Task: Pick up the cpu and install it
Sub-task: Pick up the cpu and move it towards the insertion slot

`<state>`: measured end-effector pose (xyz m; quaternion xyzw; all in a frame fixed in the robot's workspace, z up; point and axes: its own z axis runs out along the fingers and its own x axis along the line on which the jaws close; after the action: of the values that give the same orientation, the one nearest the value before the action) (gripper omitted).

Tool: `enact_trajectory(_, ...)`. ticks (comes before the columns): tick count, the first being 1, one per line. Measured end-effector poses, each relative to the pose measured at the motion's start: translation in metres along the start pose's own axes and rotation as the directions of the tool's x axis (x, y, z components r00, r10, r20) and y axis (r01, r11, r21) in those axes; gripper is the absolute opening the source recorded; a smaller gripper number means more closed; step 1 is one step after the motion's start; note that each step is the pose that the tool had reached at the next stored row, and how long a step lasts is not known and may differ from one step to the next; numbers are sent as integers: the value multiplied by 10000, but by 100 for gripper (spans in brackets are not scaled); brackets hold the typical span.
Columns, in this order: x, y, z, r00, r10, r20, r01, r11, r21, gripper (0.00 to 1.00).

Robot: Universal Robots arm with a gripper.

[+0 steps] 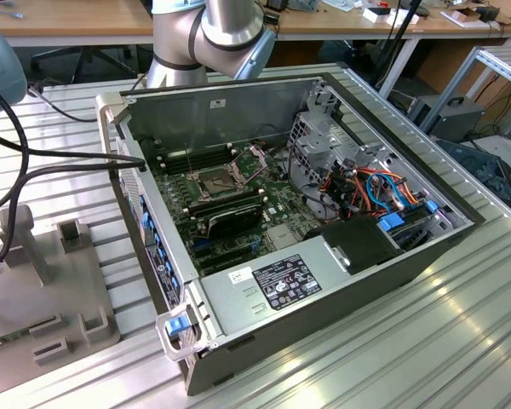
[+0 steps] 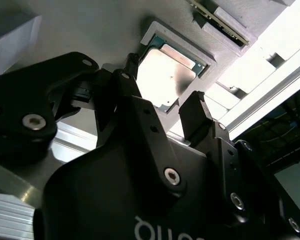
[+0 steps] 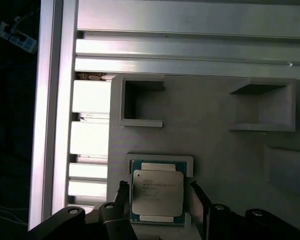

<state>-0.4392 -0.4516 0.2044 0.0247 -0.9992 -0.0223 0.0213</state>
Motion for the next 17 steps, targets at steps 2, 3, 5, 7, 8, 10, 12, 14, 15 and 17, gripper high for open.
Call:
enact_trajectory(2, 0, 0, 4, 10000, -21, 0, 21, 10000, 1, 60)
enact_trajectory(3, -1, 0, 9, 10000, -23, 2, 23, 10000, 0, 60)
enact_trajectory(5, -1, -1, 19, 10000, -29, 1, 29, 10000, 0, 60)
enact_trajectory(7, -1, -1, 25, 10000, -32, 0, 32, 10000, 1, 60)
enact_trajectory(8, -1, -1, 27, 10000, -33, -2, 33, 10000, 2, 60)
enact_trajectory(10, -2, -2, 32, 10000, -35, 0, 35, 10000, 1, 60)
enact_trajectory(12, -2, -2, 43, 10000, -37, 2, 37, 10000, 0, 60)
enact_trajectory(14, -2, -2, 53, 10000, -40, 0, 40, 10000, 1, 60)
enact_trajectory(15, -3, -3, 57, 10000, -41, -1, 41, 10000, 1, 60)
enact_trajectory(17, -3, -3, 64, 10000, -42, -1, 42, 10000, 2, 60)
